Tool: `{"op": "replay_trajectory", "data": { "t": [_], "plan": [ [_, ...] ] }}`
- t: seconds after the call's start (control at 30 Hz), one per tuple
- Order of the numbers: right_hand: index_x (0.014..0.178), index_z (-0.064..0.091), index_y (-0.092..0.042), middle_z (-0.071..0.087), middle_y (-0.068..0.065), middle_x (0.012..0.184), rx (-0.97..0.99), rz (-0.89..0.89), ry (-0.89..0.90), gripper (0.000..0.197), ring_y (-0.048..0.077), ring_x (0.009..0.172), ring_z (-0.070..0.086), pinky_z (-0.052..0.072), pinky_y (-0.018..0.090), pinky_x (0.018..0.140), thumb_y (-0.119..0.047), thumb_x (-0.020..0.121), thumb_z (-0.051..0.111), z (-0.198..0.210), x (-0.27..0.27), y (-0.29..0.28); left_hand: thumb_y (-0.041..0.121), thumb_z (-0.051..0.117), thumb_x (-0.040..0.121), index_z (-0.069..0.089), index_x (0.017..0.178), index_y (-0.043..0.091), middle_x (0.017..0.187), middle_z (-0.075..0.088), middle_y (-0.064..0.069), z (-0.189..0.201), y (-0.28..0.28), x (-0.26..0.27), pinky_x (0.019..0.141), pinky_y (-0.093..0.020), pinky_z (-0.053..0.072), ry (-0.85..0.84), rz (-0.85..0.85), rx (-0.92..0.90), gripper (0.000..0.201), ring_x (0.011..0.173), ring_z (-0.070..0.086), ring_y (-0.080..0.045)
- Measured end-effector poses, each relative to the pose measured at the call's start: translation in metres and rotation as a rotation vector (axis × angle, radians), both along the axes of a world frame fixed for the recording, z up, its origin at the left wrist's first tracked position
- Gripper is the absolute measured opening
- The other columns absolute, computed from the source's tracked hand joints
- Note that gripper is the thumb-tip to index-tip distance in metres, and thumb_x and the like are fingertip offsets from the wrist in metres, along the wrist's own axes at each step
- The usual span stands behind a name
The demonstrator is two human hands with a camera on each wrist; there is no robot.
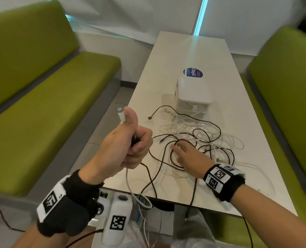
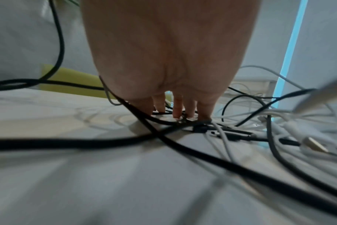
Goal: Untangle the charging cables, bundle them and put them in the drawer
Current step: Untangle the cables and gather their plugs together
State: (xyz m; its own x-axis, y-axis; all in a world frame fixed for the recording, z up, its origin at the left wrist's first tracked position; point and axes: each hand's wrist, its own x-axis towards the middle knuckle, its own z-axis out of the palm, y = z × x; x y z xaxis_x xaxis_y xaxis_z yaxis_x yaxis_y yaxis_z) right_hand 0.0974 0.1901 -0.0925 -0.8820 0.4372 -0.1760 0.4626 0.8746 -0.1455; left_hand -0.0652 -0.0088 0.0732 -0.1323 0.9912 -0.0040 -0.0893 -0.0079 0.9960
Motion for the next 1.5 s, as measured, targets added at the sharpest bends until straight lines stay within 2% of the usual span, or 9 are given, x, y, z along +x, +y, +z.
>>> {"op": "replay_trajectory", "data": {
  "t": [0.13, 0.27, 0.33, 0.43, 0.57, 0.73, 1.03, 1.37, 1.5],
  "plan": [
    [0.148, 0.036, -0.013, 0.035, 0.008, 0.15, -0.142, -0.022, 0.119, 0.047, 0.025, 0.138, 0.034, 0.03, 0.028, 0.11, -0.009, 0.101, 0.039, 0.014, 0.002, 0.006, 0.081, 0.021, 0.074, 0.031, 0.048, 0.017, 0.047, 0.02, 0.003, -0.01, 0.01, 0.001, 0.042, -0.013, 0.018, -0.008, -0.005, -0.031, 0.07, 0.038, 0.015, -0.009],
    [0.12, 0.062, -0.018, 0.058, 0.002, 0.126, -0.141, 0.011, 0.286, 0.052, 0.018, 0.126, 0.045, 0.043, 0.034, 0.103, 0.011, 0.081, 0.044, 0.043, 0.036, -0.01, 0.091, 0.03, 0.066, 0.033, 0.047, 0.02, 0.048, 0.022, 0.003, -0.018, 0.017, 0.0, 0.042, -0.013, 0.018, 0.058, -0.001, -0.053, 0.074, 0.039, 0.016, -0.01],
    [0.111, 0.064, -0.024, 0.06, -0.006, 0.113, -0.13, 0.136, 0.205, 0.048, 0.013, 0.116, 0.048, 0.049, 0.036, 0.093, 0.006, 0.078, 0.047, 0.051, 0.06, -0.018, 0.093, 0.032, 0.064, 0.035, 0.046, 0.021, 0.05, 0.022, 0.002, -0.026, 0.021, 0.003, 0.042, -0.015, 0.017, 0.128, 0.007, -0.078, 0.074, 0.041, 0.017, -0.01],
    [0.118, 0.058, -0.033, 0.05, -0.01, 0.123, -0.151, 0.263, -0.066, 0.033, 0.009, 0.115, 0.043, 0.049, 0.031, 0.089, -0.017, 0.088, 0.055, 0.05, 0.08, -0.029, 0.089, 0.029, 0.072, 0.04, 0.048, 0.023, 0.05, 0.025, 0.004, -0.039, 0.026, 0.016, 0.042, -0.018, 0.019, 0.222, 0.03, -0.098, 0.072, 0.043, 0.02, -0.01],
    [0.1, 0.061, -0.023, 0.052, -0.002, 0.114, -0.04, 0.336, -0.144, 0.01, 0.017, 0.107, 0.046, 0.048, 0.033, 0.079, -0.026, 0.091, 0.062, 0.04, 0.077, -0.036, 0.067, 0.038, 0.084, 0.051, 0.047, 0.012, 0.044, 0.026, 0.002, -0.047, 0.029, 0.03, 0.045, -0.016, 0.023, 0.3, 0.121, -0.091, 0.067, 0.042, 0.023, -0.011],
    [0.102, 0.054, -0.02, 0.06, -0.005, 0.1, -0.245, 0.076, 0.043, 0.012, 0.015, 0.089, 0.053, 0.047, 0.032, 0.077, -0.029, 0.1, 0.047, 0.067, 0.058, -0.031, 0.06, 0.047, 0.088, 0.068, 0.053, 0.01, 0.052, 0.015, -0.021, -0.042, 0.031, 0.033, 0.043, -0.015, 0.022, 0.249, 0.155, -0.074, 0.064, 0.048, 0.016, -0.02],
    [0.091, 0.047, -0.026, 0.07, -0.011, 0.08, -0.45, -0.155, 0.606, 0.01, 0.01, 0.077, 0.065, 0.053, 0.039, 0.073, -0.025, 0.101, 0.045, 0.12, 0.041, -0.036, 0.052, 0.036, 0.093, 0.074, 0.103, 0.013, 0.06, 0.016, -0.003, -0.052, 0.034, 0.039, 0.039, -0.022, 0.014, -0.024, 0.293, -0.039, 0.055, 0.047, 0.014, -0.011],
    [0.091, 0.048, -0.019, 0.071, -0.006, 0.072, -0.538, -0.112, 0.677, 0.01, 0.012, 0.064, 0.067, 0.053, 0.036, 0.065, -0.022, 0.1, 0.049, 0.132, 0.026, -0.069, 0.052, 0.044, 0.084, 0.069, 0.106, 0.012, 0.059, 0.023, 0.004, -0.049, 0.028, 0.051, 0.043, -0.024, 0.014, -0.08, 0.279, 0.012, 0.052, 0.048, 0.018, -0.008],
    [0.088, 0.044, -0.024, 0.069, -0.016, 0.075, -0.567, -0.093, 0.682, 0.013, 0.015, 0.063, 0.068, 0.055, 0.042, 0.068, -0.021, 0.1, 0.05, 0.128, 0.021, -0.077, 0.055, 0.049, 0.079, 0.057, 0.089, -0.004, 0.056, 0.023, 0.006, -0.048, 0.027, 0.052, 0.04, -0.019, 0.018, -0.126, 0.282, 0.014, 0.061, 0.045, 0.018, -0.006]
  ]
}}
